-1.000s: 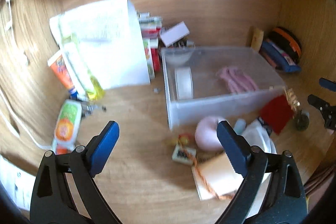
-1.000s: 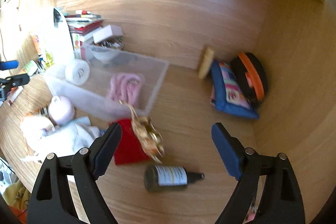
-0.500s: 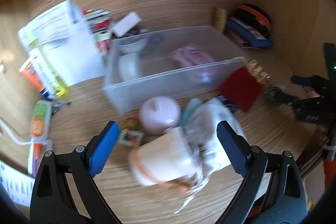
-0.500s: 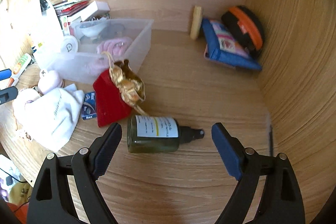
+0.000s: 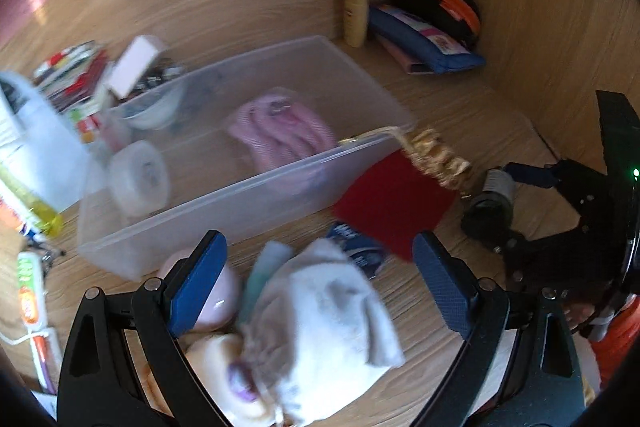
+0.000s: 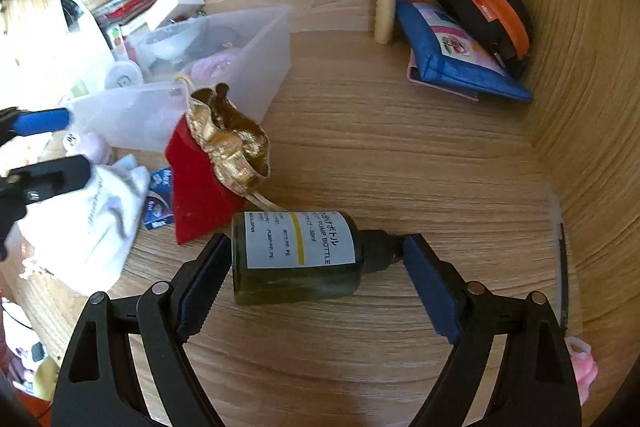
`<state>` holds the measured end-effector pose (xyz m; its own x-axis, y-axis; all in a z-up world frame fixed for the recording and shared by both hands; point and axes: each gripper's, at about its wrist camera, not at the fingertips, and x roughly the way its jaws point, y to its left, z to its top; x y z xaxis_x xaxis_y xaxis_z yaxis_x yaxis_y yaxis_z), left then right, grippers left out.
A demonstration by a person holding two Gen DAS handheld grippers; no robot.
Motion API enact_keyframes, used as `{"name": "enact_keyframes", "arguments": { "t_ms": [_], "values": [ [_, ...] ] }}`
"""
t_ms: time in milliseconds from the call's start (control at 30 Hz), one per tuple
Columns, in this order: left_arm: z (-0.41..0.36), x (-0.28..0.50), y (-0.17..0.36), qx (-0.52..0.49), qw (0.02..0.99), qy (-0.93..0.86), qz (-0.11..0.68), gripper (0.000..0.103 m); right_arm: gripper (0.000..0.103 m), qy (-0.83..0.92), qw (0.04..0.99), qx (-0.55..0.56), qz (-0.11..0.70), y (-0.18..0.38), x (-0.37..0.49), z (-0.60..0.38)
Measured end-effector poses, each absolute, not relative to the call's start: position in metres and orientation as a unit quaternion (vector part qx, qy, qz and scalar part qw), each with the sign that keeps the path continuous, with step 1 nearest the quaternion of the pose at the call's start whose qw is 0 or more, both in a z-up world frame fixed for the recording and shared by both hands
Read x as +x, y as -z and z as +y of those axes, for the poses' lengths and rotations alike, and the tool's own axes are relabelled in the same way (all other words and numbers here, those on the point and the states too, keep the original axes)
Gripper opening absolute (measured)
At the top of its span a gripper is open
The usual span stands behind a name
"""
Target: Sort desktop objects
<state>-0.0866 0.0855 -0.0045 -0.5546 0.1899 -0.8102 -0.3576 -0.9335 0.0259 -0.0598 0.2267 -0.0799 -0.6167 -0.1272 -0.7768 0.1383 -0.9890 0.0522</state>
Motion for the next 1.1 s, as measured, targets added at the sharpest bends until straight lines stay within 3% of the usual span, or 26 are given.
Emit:
{"name": "enact_keyframes", "arguments": {
  "t_ms": [433, 667, 767, 833, 900, 1033, 1100],
  "values": [
    [0.164, -0.121, 0.045, -0.521, 0.200, -0.811, 0.176, 0.095, 0.084, 0.908, 0.073, 0.413, 0.014, 0.066, -0.042, 0.251],
    [0.165, -0.134, 0.063, -0.549, 0.206, -0.799, 0.134, 0.092, 0.084, 0.909, 0.069, 0.410, 0.030, 0.063, -0.035, 0.256],
    [0.161, -0.133, 0.061, -0.539, 0.203, -0.807, 0.128, 0.077, 0.084, 0.911, 0.068, 0.406, 0.034, 0.061, -0.032, 0.258],
    [0.157, -0.129, 0.056, -0.532, 0.201, -0.813, 0.124, 0.053, 0.084, 0.912, 0.066, 0.403, 0.039, 0.060, -0.031, 0.258],
    [0.153, -0.122, 0.049, -0.532, 0.224, -0.809, 0.107, 0.036, 0.084, 0.912, 0.066, 0.402, 0.040, 0.059, -0.032, 0.258],
    [0.149, -0.106, 0.035, -0.506, 0.223, -0.825, 0.116, 0.018, 0.084, 0.914, 0.066, 0.399, 0.041, 0.055, -0.034, 0.255],
    [0.143, -0.096, 0.025, -0.492, 0.225, -0.833, 0.116, 0.014, 0.084, 0.915, 0.068, 0.394, 0.044, 0.051, -0.034, 0.251]
  ]
}}
